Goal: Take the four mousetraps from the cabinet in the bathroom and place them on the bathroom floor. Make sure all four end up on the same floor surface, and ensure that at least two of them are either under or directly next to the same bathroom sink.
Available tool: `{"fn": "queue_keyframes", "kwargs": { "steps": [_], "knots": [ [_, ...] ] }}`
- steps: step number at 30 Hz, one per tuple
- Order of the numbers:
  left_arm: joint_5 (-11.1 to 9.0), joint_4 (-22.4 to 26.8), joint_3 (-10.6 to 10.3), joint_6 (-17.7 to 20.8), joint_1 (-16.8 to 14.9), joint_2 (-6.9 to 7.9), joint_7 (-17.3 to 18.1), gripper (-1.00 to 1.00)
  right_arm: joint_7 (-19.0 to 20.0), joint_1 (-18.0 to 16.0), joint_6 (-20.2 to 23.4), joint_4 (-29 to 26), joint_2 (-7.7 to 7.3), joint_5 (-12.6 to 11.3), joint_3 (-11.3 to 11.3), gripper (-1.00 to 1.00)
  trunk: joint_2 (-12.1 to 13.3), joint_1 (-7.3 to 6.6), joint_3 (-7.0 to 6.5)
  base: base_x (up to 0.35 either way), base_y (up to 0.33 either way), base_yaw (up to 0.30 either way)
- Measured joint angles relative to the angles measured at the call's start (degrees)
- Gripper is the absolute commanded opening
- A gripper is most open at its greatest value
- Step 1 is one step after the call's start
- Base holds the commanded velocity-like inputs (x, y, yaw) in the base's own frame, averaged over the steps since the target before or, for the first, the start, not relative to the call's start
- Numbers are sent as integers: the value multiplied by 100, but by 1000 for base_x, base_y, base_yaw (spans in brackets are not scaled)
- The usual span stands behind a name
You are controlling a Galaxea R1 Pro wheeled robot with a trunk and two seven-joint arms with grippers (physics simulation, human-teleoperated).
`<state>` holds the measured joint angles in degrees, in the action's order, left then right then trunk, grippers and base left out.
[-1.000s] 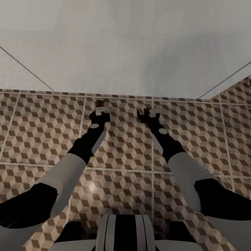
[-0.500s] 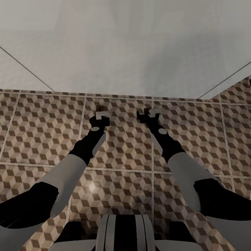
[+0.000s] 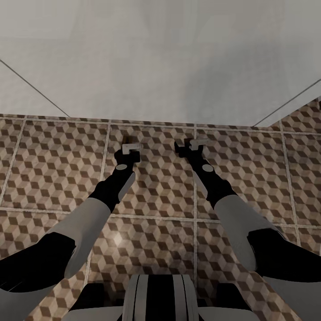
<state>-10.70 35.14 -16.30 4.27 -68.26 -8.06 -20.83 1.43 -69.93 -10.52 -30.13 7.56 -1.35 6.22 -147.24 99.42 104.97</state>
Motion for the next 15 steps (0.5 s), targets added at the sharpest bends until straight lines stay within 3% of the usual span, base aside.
{"fn": "queue_keyframes", "kwargs": {
  "steps": [15],
  "knots": [
    [2,19,4,-89,0,0,-4,-100,0,0,0,10,1,0,9,100,0,0,0,0,0,0]
  ]
}}
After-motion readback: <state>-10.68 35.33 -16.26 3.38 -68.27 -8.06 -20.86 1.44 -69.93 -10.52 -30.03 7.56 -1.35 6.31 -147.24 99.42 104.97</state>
